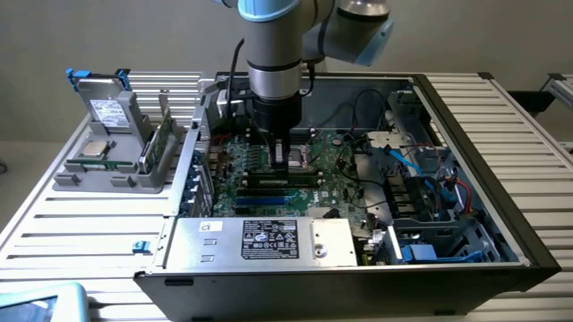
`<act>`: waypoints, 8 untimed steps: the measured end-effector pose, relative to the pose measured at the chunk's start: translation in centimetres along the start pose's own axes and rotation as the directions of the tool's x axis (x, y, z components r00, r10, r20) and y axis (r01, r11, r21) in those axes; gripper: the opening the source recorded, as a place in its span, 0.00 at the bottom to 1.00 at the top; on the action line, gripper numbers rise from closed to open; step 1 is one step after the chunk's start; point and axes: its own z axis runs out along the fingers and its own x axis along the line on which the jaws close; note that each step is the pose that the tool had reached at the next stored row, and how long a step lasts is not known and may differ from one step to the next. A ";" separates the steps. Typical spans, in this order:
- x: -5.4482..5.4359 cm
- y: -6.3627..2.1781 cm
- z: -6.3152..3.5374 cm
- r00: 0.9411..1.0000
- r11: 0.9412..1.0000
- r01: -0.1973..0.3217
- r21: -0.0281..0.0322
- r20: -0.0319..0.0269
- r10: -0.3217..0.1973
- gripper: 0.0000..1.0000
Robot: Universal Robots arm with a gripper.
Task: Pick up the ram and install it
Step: 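Press down the ram until it locks into place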
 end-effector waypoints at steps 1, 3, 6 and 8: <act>0.0 0.02 0.08 1.000 1.000 0.000 0.001 0.000 0.000 0.11; 0.0 0.02 0.19 1.000 1.000 0.000 0.002 0.001 0.000 0.11; 0.0 0.01 0.05 1.000 1.000 0.000 0.003 0.002 0.000 0.11; 0.0 -0.03 -0.75 1.000 1.000 0.000 0.002 0.001 0.000 0.11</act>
